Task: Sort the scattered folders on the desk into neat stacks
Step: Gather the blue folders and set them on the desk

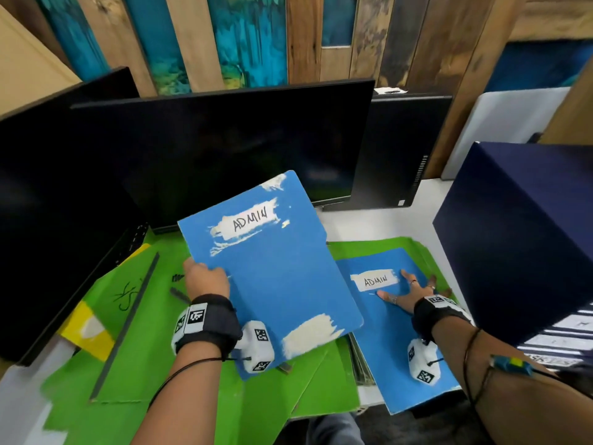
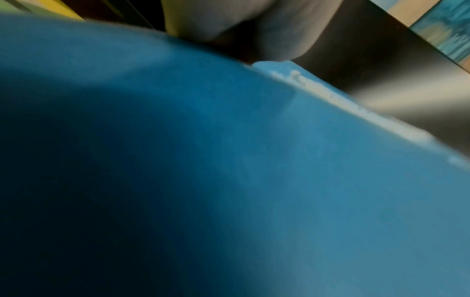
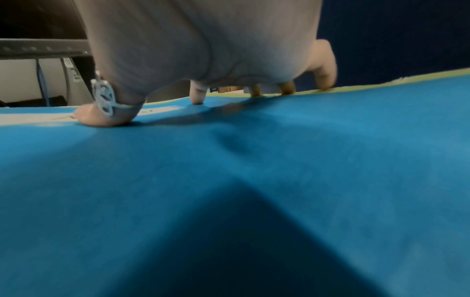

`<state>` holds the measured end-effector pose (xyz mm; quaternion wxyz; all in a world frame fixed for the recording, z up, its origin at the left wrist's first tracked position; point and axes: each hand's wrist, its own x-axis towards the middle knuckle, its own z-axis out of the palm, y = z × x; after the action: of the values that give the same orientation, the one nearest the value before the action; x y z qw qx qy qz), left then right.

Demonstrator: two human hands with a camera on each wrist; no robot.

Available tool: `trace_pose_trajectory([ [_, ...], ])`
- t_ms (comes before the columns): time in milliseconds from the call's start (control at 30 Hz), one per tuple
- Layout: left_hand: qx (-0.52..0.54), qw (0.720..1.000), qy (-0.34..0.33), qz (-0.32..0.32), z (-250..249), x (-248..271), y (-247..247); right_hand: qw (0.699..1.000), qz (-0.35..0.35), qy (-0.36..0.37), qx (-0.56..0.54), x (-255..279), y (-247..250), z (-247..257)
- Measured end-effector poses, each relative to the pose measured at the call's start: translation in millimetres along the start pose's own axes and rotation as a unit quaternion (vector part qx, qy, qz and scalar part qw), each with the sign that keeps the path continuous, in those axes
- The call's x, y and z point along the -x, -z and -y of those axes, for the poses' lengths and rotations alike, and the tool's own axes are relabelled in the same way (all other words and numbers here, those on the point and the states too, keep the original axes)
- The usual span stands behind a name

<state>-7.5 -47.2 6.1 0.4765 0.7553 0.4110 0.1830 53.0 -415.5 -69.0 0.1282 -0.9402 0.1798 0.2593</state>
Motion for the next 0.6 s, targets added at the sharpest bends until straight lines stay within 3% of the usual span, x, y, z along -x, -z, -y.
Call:
trace_pose_trajectory([
  [100,-0.022,0.997,-0.014,0.069,-11.8,10.8,-26.3,1.000,-0.001,-0.006,-0.021,-5.3,3.7,-3.4],
  [200,-0.073,0.985,-0.038,0.151,-12.4,27.0,-66.2,0.993,0.001,-0.002,-0.117,-13.7,22.5,-10.0],
  [333,-0.099,0.965,-0.043,0.239,0.8,39.3,-121.2,0.959,-0.019,-0.043,-0.280,-28.2,41.3,-20.0],
  [400,-0.080,0.957,-0.036,0.277,6.2,48.2,-135.9,0.941,-0.019,-0.050,-0.334,-79.1,21.8,-45.3],
  [500,-0.037,0.922,-0.032,0.385,14.5,70.6,-154.6,0.925,0.006,-0.080,-0.372,-124.5,-2.7,-66.9],
  [600,-0.026,0.894,-0.027,0.446,19.2,92.4,-178.1,0.914,0.015,-0.085,-0.397,-96.5,9.2,-55.0],
])
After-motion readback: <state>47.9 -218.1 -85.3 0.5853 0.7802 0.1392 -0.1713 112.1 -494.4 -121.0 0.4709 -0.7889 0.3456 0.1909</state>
